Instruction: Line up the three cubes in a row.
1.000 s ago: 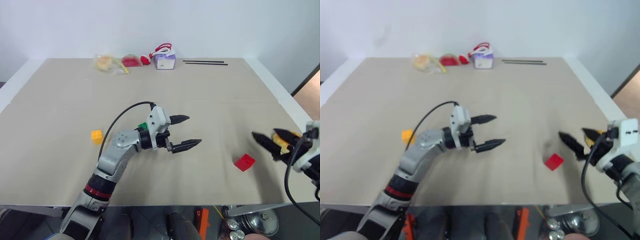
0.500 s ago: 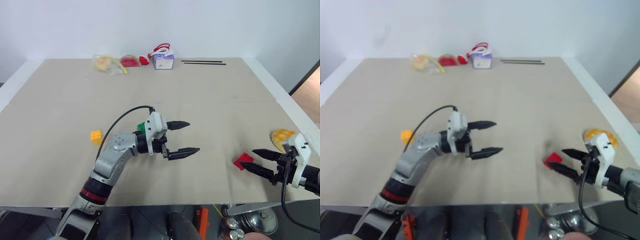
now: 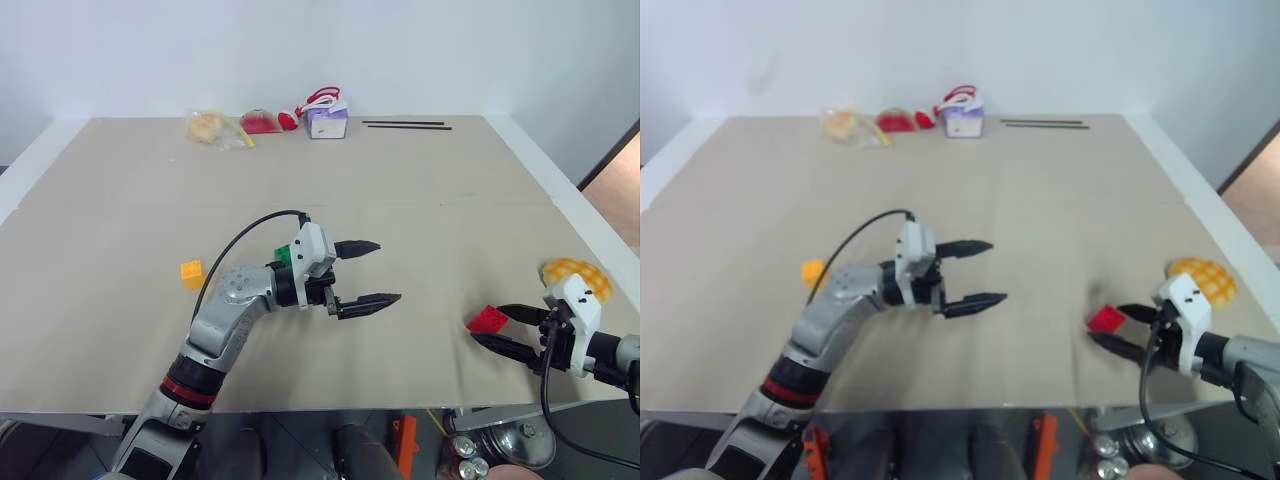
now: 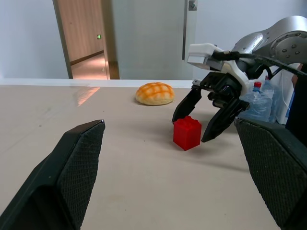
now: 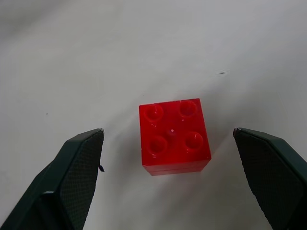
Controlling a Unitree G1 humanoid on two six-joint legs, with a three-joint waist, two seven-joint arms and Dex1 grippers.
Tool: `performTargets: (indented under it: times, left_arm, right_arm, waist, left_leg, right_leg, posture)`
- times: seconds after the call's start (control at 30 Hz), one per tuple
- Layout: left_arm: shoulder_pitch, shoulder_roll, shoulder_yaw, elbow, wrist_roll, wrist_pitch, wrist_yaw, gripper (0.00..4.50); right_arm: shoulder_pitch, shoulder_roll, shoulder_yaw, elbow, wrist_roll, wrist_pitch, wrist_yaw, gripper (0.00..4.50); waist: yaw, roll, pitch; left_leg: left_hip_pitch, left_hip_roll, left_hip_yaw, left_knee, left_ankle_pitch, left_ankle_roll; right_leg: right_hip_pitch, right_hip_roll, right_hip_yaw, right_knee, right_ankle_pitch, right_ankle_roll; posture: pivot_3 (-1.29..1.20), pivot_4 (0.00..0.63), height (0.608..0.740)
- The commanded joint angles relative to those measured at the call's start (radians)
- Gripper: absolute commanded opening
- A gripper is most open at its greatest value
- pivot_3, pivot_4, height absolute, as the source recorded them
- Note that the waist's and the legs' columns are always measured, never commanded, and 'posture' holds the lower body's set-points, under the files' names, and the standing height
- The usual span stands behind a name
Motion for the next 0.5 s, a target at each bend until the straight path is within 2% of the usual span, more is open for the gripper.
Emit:
performTargets:
  times: [0.03, 0.23, 0.27, 0.4, 0.5]
  left_arm:
    - [-0.014, -0.007, 0.003, -0.040, -0.009, -0.004, 0.006, 4.50]
    - [-0.015, -0.010, 0.003, -0.041, -0.009, -0.002, 0.012, 4.50]
    - [-0.011, -0.008, 0.004, -0.044, -0.011, 0.000, 0.011, 4.50]
    - [0.017, 0.038, 0.010, -0.064, -0.014, 0.002, -0.021, 4.50]
    - [0.052, 0.147, 0.043, -0.063, -0.010, -0.026, -0.100, 4.50]
  right_arm:
    - [-0.018, -0.001, -0.005, 0.008, -0.005, -0.017, -0.005, 3.70]
    - [-0.041, 0.000, 0.006, 0.023, -0.010, -0.012, -0.011, 1.44]
    - [-0.046, -0.001, 0.002, 0.019, -0.002, -0.007, -0.010, 1.26]
    - [-0.086, -0.021, -0.018, -0.034, 0.052, 0.036, 0.006, 1.25]
    - [-0.172, -0.084, 0.020, -0.142, 0.120, 0.104, 0.059, 1.25]
  waist:
    - [0.000, 0.000, 0.000]
    - [0.000, 0.000, 0.000]
    - [0.000, 0.000, 0.000]
    - [-0.001, 0.000, 0.000]
    - [-0.007, 0.003, 0.000]
  left_leg:
    - [0.000, 0.000, 0.000, 0.000, 0.000, 0.000]
    - [0.000, 0.000, 0.000, 0.000, 0.000, 0.000]
    - [0.000, 0.000, 0.000, 0.000, 0.000, 0.000]
    - [0.000, 0.000, 0.000, 0.000, 0.000, 0.000]
    - [0.001, 0.001, 0.002, -0.001, 0.000, 0.000]
  right_leg:
    - [0.000, 0.000, 0.000, 0.000, 0.000, 0.000]
    - [0.000, 0.000, 0.000, 0.000, 0.000, 0.000]
    - [0.000, 0.000, 0.000, 0.000, 0.000, 0.000]
    - [0.000, 0.000, 0.001, 0.000, 0.000, 0.000]
    - [-0.001, 0.001, 0.003, 0.000, 0.000, 0.000]
  posture:
    - [0.00, 0.150, 0.740]
    - [0.00, 0.150, 0.740]
    - [0.00, 0.150, 0.740]
    - [0.00, 0.150, 0.740]
    - [0.00, 0.150, 0.740]
